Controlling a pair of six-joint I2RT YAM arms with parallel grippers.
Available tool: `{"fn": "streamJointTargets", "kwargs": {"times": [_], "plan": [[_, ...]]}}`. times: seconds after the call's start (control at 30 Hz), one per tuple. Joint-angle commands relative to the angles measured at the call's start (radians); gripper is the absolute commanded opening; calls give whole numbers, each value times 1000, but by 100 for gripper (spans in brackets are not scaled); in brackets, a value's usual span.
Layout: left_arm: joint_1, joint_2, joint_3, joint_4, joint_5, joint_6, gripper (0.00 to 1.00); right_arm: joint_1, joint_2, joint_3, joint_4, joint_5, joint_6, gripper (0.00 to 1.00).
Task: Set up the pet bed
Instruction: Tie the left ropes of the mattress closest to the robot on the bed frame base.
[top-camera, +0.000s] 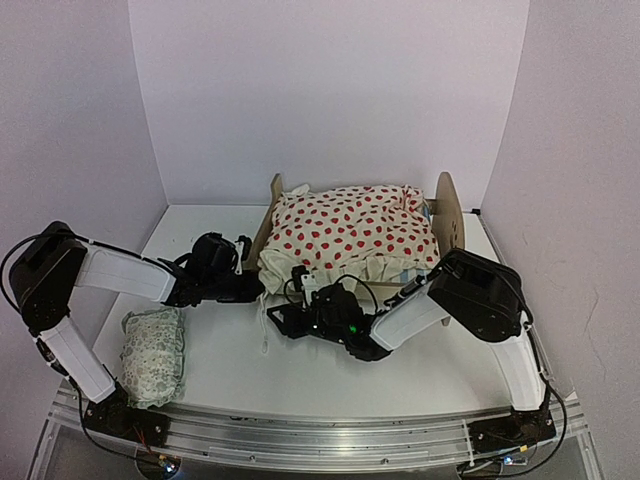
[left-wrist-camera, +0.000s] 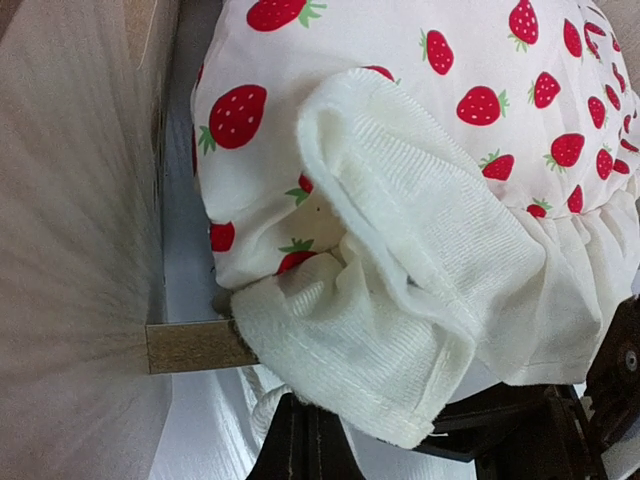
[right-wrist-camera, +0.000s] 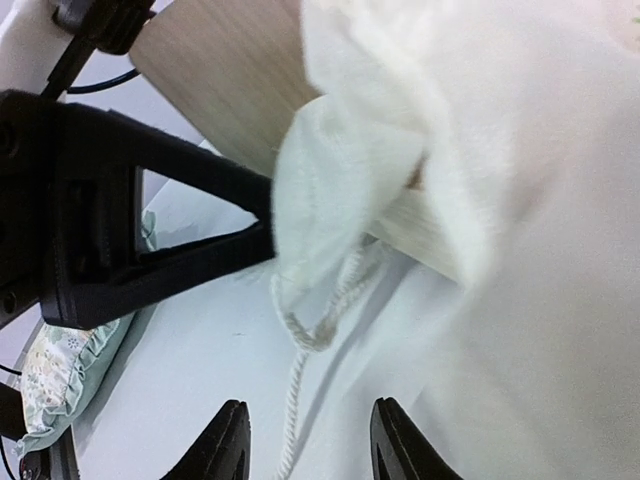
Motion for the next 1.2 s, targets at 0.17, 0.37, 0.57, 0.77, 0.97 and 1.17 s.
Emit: {"fn": "streamJointTargets", "kwargs": {"times": [0.17,0.37,0.57,0.77,0.97,1.17], "plan": [[41,-29,-20,74,116,49,0,-20,-5,48,29,52,18,38],[54,-34,-27,72,141,60,0,-26,73,145,31,102,52,35],[57,-36,-31,74,151,58,0,-30,122,214,29,96,74,34],[62,-32,-23,74,169,61,0,-30,133,208,31,98,82,28],[66,-32,-19,71,181,65,0,-31,176,278,33,43,99,28],[72,-31,-11,63,192,74,0,-33,205,316,34,35,113,26]]}}
